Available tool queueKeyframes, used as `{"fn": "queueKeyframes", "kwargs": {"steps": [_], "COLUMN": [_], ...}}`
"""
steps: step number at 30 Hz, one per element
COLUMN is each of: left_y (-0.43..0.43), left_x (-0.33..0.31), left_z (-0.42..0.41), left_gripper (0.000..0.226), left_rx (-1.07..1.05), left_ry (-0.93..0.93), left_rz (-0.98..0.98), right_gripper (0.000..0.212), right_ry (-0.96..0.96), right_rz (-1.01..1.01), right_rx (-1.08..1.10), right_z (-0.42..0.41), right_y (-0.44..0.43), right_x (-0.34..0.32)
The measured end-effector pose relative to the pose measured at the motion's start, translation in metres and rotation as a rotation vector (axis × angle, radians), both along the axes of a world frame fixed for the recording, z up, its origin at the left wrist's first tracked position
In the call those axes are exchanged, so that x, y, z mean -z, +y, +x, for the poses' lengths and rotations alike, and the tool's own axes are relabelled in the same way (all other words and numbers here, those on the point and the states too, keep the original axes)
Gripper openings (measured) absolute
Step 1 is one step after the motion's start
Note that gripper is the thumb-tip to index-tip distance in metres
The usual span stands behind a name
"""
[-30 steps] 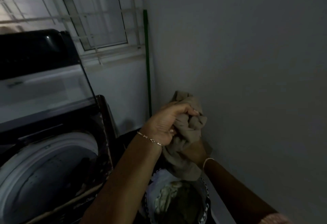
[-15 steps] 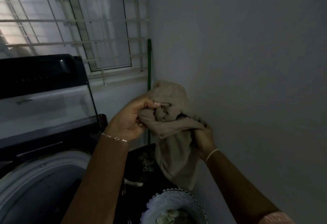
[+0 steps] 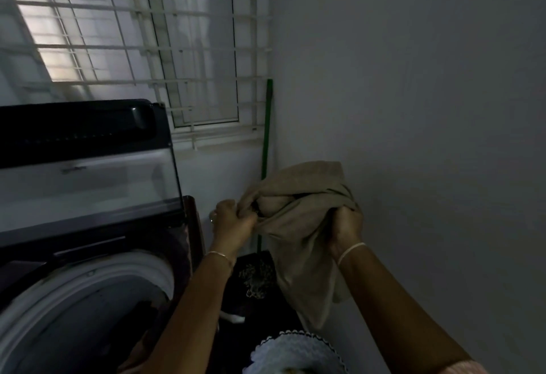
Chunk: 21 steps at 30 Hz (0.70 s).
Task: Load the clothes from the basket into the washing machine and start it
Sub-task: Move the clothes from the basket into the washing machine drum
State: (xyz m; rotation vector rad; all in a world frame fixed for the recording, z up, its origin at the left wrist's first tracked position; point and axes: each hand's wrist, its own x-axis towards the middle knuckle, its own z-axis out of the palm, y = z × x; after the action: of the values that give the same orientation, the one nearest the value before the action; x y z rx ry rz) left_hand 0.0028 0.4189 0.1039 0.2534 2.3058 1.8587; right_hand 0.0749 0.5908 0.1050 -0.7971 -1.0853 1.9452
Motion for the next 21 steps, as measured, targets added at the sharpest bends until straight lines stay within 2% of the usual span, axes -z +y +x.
{"fn": "queueKeyframes", "kwargs": {"steps": [3, 5, 8, 10, 13, 15, 21], "left_y": [0.002, 0.009, 0.028, 0.042, 0.062, 0.069, 0.074], "left_x": [-0.001, -0.004, 0.005, 0.018, 0.042, 0.049, 0.051], "left_z": [0.007, 0.01, 0.011, 0.009, 0.011, 0.012, 0.016], "left_gripper": [0.092, 0.114, 0.147, 0.159, 0.157, 0.147, 0.087], "left_rx": [0.125, 0.305, 0.406, 0.413, 0.386, 0.339, 0.213], "left_ry": [0.284, 0.383, 0.336, 0.277, 0.185, 0.144, 0.072], "left_rz": [-0.324, -0.433, -0.513, -0.557, -0.481, -0.408, -0.182], "right_gripper": [0.013, 0.018, 0.018, 0.018, 0.019, 0.027, 0.024], "right_ry": [-0.036, -0.04, -0.024, -0.037, -0.042, -0.077, -0.183], "right_rz": [0.048, 0.086, 0.118, 0.121, 0.103, 0.122, 0.262], "right_rx": [0.037, 0.031, -0.015, -0.049, -0.094, -0.108, -0.234], "right_z": [-0.003, -0.004, -0.006, -0.012, -0.022, -0.027, -0.028], "right_y": [-0.002, -0.002, -0.006, -0.012, -0.024, -0.031, -0.036], "right_x": [-0.004, -0.004, -0.006, -0.008, -0.014, -0.017, -0.014]}}
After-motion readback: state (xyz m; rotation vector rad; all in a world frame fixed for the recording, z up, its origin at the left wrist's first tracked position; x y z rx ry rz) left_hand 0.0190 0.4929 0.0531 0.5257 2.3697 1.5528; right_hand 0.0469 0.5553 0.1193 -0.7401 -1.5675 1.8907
